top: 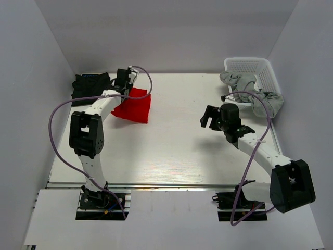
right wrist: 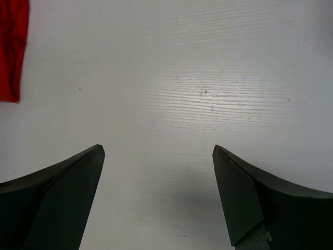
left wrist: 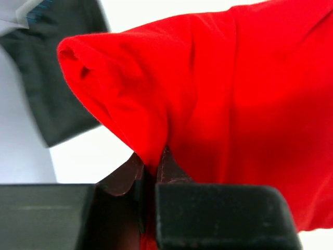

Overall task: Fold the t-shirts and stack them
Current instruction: Put the neatly folded tshirt into the corner of the board with the left arm

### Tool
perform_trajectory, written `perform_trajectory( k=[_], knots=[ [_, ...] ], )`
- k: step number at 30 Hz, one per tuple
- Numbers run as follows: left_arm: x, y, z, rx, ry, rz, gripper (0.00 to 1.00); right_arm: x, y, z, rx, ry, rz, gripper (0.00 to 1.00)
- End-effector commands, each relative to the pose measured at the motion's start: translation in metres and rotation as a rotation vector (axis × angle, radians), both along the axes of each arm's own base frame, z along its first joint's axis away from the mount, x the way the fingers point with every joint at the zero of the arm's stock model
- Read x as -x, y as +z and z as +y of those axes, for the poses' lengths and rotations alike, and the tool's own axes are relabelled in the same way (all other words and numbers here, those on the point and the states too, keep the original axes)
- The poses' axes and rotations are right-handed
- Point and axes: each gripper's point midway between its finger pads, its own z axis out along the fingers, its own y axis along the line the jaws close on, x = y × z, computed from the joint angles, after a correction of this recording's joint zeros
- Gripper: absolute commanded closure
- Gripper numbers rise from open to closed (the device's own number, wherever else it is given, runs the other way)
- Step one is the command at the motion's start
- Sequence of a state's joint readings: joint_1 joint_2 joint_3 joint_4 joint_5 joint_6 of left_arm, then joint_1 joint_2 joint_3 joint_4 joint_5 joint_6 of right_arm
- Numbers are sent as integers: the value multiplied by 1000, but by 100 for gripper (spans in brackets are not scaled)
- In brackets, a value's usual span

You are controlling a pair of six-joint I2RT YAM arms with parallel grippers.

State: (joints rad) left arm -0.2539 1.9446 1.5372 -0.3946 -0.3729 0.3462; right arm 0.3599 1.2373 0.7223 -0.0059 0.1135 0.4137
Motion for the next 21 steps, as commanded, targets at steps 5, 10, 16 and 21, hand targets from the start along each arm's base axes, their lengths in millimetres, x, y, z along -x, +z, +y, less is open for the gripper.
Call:
perform_trajectory(
  k=[5, 10, 16, 21],
  knots=[
    [-30, 136, 39, -101, -43, -295, 100, -17, 1, 12, -14, 35, -3, 10],
    [-47, 153, 56, -173, -62, -354, 100, -20, -6, 19, -25, 55, 23, 10],
    [-78, 160, 88, -179, 31, -341, 100, -25, -9, 24, -36, 65, 48, 10],
    [-100, 144, 122, -176, 116, -336, 100, -28, -13, 28, -46, 73, 67, 10]
  ],
)
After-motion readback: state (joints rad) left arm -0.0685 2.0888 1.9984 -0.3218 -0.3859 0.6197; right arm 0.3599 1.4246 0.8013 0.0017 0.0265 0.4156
